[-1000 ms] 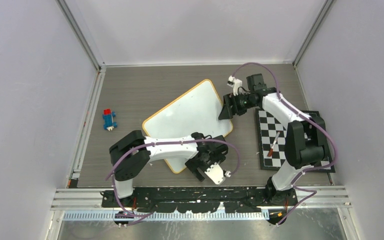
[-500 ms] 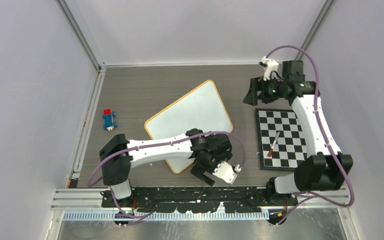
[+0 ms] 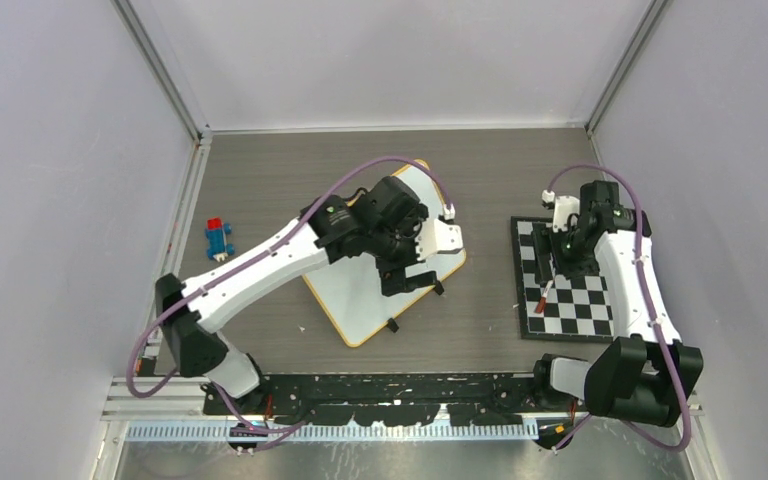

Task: Write a sentence on the whiteboard
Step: Open the whiteboard marker at the center of the board.

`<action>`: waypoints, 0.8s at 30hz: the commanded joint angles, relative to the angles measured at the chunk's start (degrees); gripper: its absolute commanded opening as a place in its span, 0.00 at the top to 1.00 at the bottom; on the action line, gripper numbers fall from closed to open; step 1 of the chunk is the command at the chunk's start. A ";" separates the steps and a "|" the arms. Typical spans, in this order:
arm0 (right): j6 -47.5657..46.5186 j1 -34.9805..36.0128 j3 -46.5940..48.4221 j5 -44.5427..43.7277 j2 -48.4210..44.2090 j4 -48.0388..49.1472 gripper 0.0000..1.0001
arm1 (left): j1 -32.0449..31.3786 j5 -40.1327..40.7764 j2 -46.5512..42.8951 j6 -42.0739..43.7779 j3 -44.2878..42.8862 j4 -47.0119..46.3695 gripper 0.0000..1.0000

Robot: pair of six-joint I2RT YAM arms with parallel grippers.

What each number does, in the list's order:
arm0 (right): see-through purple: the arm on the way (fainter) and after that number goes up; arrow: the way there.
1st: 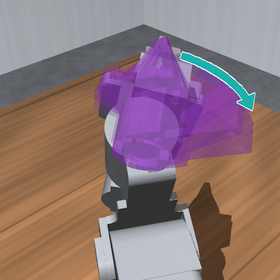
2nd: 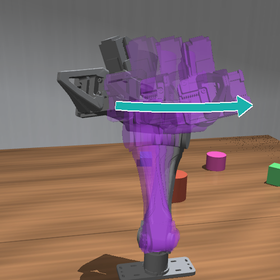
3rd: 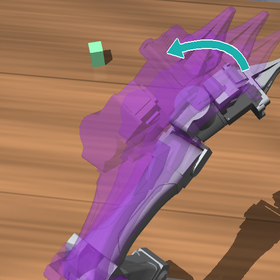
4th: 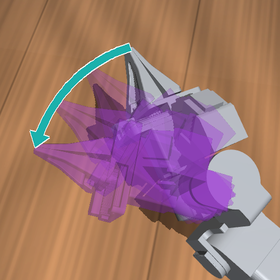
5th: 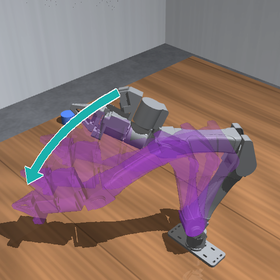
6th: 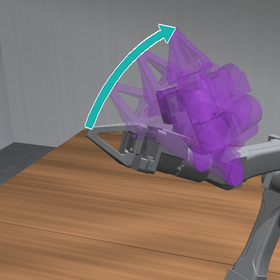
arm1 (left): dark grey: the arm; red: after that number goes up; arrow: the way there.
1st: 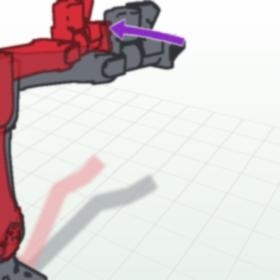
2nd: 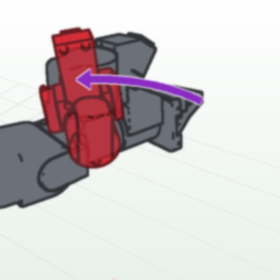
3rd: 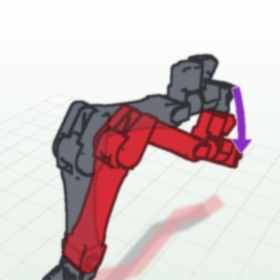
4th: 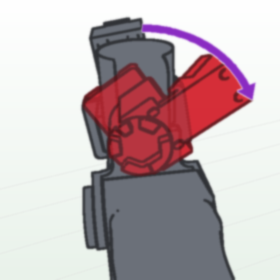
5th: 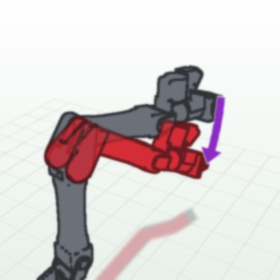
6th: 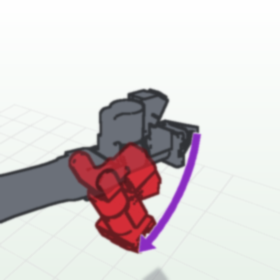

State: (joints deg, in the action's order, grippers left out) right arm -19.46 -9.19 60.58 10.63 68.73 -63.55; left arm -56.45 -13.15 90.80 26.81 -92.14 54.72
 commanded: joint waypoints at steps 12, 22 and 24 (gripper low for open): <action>5.96 -1.29 2.78 -9.03 16.89 7.62 0.51 | 3.27 4.79 -13.06 -5.40 4.41 -3.12 0.00; 8.28 -1.35 3.22 -10.46 25.83 11.20 0.52 | 3.27 6.13 -14.42 -5.42 3.47 -3.37 0.00; 8.98 -1.31 3.55 -10.00 26.98 11.26 0.53 | 3.27 7.00 -14.36 -5.50 3.14 -3.66 0.00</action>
State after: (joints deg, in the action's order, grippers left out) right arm -12.67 -10.44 61.63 1.10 94.52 -53.82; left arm -53.17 -7.60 78.39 22.24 -87.90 53.41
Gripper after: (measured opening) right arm 0.481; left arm 0.996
